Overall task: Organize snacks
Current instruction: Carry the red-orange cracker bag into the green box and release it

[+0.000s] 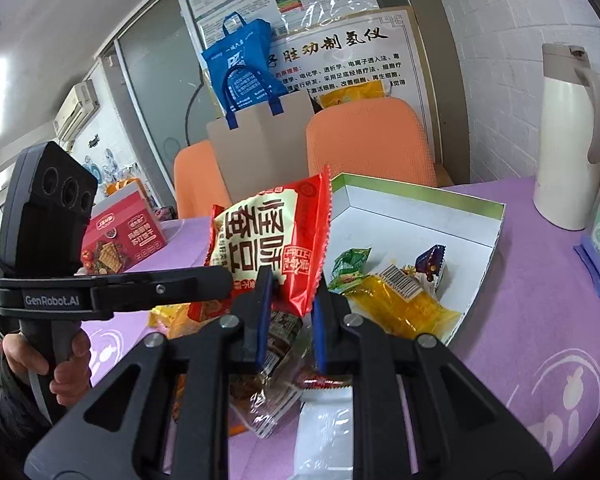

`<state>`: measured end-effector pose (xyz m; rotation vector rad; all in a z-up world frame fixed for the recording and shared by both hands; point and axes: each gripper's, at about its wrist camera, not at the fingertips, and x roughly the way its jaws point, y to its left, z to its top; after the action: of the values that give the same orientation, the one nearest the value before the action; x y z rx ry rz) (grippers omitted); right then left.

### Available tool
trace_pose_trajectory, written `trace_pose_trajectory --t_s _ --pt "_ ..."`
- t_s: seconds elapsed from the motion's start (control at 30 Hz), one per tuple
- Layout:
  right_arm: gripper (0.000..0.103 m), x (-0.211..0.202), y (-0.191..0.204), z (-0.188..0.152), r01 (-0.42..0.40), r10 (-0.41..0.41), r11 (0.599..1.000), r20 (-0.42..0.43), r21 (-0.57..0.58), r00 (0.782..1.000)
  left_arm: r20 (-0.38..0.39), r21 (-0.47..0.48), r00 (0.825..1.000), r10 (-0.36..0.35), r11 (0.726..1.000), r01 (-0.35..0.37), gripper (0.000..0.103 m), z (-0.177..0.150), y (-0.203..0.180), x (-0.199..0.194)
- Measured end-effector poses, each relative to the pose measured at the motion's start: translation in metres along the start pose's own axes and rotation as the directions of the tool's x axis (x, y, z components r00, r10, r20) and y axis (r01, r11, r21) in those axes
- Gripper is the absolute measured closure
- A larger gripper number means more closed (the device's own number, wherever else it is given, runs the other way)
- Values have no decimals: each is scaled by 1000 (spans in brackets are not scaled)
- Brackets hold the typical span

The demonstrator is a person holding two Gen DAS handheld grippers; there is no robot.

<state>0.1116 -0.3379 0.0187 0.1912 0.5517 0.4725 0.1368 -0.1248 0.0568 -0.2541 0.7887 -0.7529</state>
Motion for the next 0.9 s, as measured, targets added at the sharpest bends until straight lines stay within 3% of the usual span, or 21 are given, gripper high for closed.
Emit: trace_pose_trajectory --t_s 0.3,0.5,0.6,0.63,0.67,0.7,0.73,0.8,0.9 --pt "83 69 -32 12 13 -6 996 -87 83 996 -69 -151 997 30 988 -40 75 37 61 62" --pt "83 97 -37 16 13 -1 993 -102 115 995 -98 -166 991 88 981 -103 75 48 81 79" --pt "74 111 -33 18 43 -31 996 -150 73 988 -94 -170 990 107 978 -122 74 54 88 80" --pt "56 112 -30 17 57 -49 997 -165 44 985 -88 -168 988 127 976 -140 72 55 89 79" --pt "36 110 -27 16 77 -73 997 -159 19 984 -89 -162 984 151 973 -164 57 57 91 77" --pt "31 105 -23 14 100 -100 995 -135 -7 986 -92 -152 980 177 970 -189 33 57 90 75" --pt "26 100 -20 14 112 -114 993 -114 -26 987 -79 -140 977 196 969 -205 26 57 88 71" --pt "22 91 -16 13 115 -119 992 -88 -44 989 -38 -111 976 213 970 -216 20 55 82 62" --pt "20 83 -15 11 121 -124 992 -94 -41 988 -40 -108 976 212 971 -215 19 51 79 53"
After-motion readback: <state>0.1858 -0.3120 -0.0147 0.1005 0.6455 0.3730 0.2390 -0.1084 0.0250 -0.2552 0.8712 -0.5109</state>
